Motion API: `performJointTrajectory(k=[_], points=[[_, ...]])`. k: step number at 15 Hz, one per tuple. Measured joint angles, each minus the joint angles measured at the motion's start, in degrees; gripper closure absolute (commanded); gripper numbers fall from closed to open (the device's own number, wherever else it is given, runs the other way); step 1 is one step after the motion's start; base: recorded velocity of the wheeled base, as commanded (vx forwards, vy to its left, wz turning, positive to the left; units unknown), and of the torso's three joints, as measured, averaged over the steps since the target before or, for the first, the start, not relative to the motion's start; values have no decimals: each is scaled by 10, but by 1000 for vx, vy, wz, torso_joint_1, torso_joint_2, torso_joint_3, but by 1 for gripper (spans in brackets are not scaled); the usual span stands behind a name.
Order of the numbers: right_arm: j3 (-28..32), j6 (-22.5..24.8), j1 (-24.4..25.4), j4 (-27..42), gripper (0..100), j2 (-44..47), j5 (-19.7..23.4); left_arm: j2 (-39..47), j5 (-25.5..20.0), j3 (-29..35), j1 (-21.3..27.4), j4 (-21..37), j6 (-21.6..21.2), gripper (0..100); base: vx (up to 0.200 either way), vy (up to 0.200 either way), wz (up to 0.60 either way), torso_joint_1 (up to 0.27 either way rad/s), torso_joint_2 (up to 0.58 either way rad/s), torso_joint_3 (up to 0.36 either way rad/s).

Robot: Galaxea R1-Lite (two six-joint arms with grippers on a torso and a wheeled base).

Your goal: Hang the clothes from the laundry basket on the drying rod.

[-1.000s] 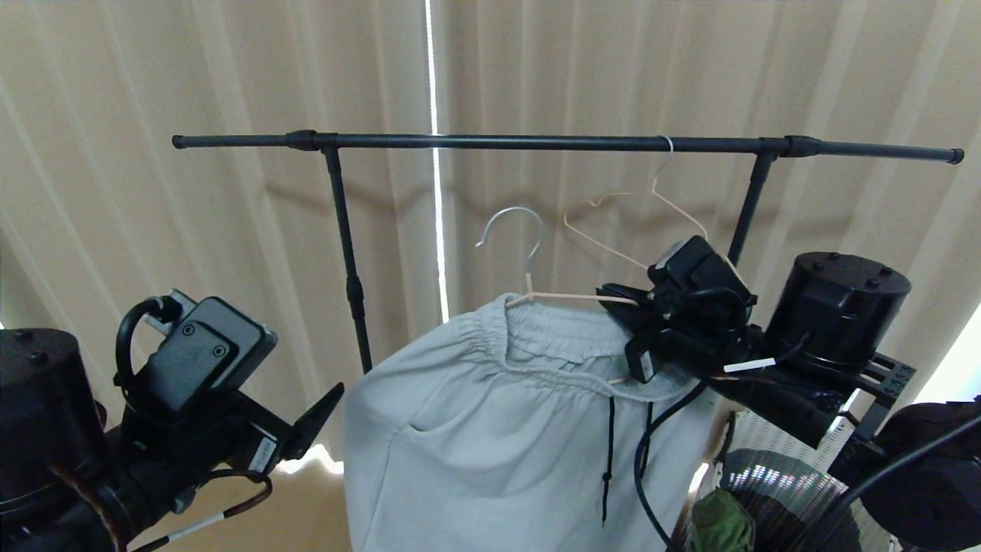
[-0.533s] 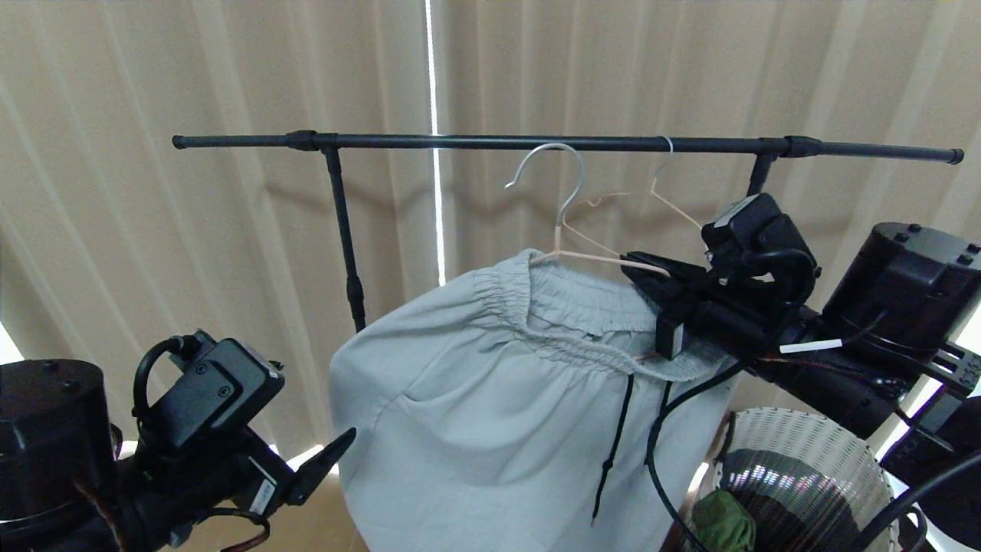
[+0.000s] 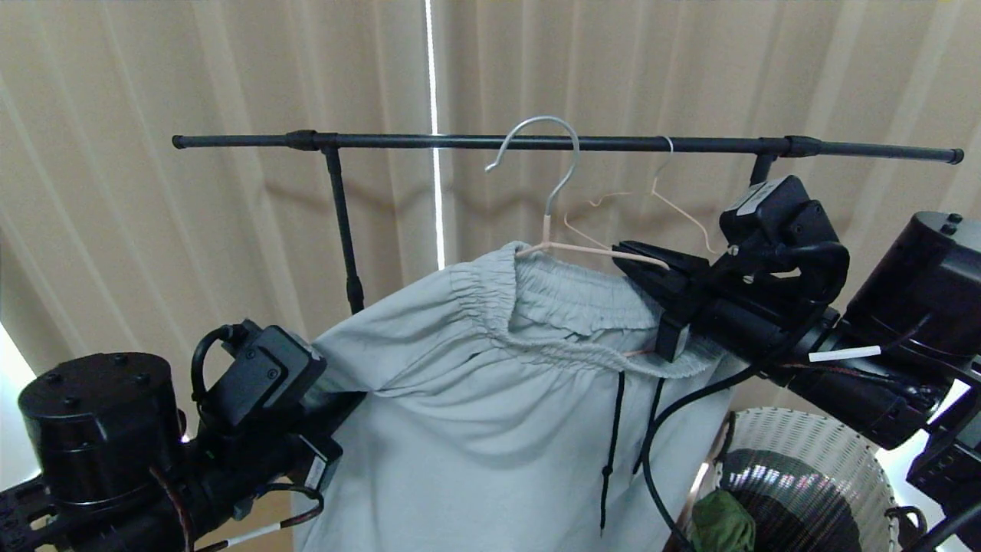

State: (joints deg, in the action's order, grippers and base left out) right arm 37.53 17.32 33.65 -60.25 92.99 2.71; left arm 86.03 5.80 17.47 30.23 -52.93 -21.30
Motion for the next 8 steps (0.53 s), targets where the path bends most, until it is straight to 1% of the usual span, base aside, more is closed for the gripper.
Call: performJointTrajectory(k=[2,5,8], points=[[0,0,0,0,100,0,0,1,2,-3,-3,-1,0,100,0,0,0,0,0,0],[1,0,-18,0,100,-1,0,-10,2,-20,-33,-1,-13,100,0,0,0,0,0,0],[-2,0,-39,1,100,0,0,-23,-1,-28,-97,-1,-33,100,0,0,0,0,0,0]])
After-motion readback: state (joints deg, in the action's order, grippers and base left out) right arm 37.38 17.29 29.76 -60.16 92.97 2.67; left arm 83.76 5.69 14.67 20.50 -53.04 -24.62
